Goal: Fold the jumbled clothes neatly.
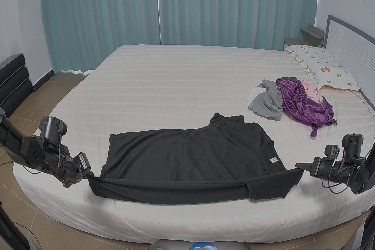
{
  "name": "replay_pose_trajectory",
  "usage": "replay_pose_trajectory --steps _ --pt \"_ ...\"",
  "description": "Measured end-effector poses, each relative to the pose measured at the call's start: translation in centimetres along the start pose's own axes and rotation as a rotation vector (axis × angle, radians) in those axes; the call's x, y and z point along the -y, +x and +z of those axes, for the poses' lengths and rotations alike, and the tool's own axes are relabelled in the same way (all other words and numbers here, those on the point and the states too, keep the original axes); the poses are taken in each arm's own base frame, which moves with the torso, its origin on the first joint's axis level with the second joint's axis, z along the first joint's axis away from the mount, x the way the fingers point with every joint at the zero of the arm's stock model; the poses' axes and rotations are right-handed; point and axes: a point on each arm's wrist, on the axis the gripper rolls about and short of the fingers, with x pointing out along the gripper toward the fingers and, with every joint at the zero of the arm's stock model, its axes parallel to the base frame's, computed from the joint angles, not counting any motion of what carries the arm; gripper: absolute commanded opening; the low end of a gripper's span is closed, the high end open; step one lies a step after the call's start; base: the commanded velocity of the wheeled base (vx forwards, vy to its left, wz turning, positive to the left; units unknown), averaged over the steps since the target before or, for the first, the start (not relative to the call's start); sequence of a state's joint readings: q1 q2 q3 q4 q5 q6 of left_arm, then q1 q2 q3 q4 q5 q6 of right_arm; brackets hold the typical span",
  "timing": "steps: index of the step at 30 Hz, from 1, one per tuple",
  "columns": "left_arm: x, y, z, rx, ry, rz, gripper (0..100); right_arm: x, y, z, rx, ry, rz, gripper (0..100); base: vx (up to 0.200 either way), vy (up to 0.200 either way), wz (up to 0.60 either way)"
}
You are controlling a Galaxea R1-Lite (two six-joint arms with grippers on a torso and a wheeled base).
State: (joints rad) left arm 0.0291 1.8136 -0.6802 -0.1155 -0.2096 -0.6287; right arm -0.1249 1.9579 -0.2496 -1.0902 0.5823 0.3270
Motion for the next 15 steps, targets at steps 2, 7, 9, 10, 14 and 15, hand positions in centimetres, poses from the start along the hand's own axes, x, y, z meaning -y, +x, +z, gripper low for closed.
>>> replay_pose_trajectory --steps 2,7,9,10,14,15 --pt "0.3 0.7 0.5 -0.004 0.002 0.001 0 0.3 0.7 0.4 0.003 -0.004 0.001 0 0.000 0.000 0.00" --pt "0.8 2.7 1.6 -0.016 0.002 0.010 0 1.0 2.5 1.2 0.003 -0.008 0.001 0 0.000 0.000 0.00" --pt "0.9 3.5 2.0 -0.022 0.002 0.014 0 1.2 3.3 1.4 -0.001 -0.010 -0.002 0 0.000 0.000 0.00" --pt "0.9 3.9 2.1 -0.026 0.001 0.017 0 1.4 3.6 1.4 -0.004 -0.010 -0.005 0 0.000 0.000 0.00" --pt "1.1 5.5 2.8 -0.038 0.000 0.026 0 1.9 5.3 1.3 -0.018 -0.010 -0.019 0 0.000 0.000 0.00" --pt "1.1 5.9 2.9 -0.041 0.000 0.029 0 2.1 5.7 1.3 -0.020 -0.011 -0.021 0 0.000 0.000 0.00"
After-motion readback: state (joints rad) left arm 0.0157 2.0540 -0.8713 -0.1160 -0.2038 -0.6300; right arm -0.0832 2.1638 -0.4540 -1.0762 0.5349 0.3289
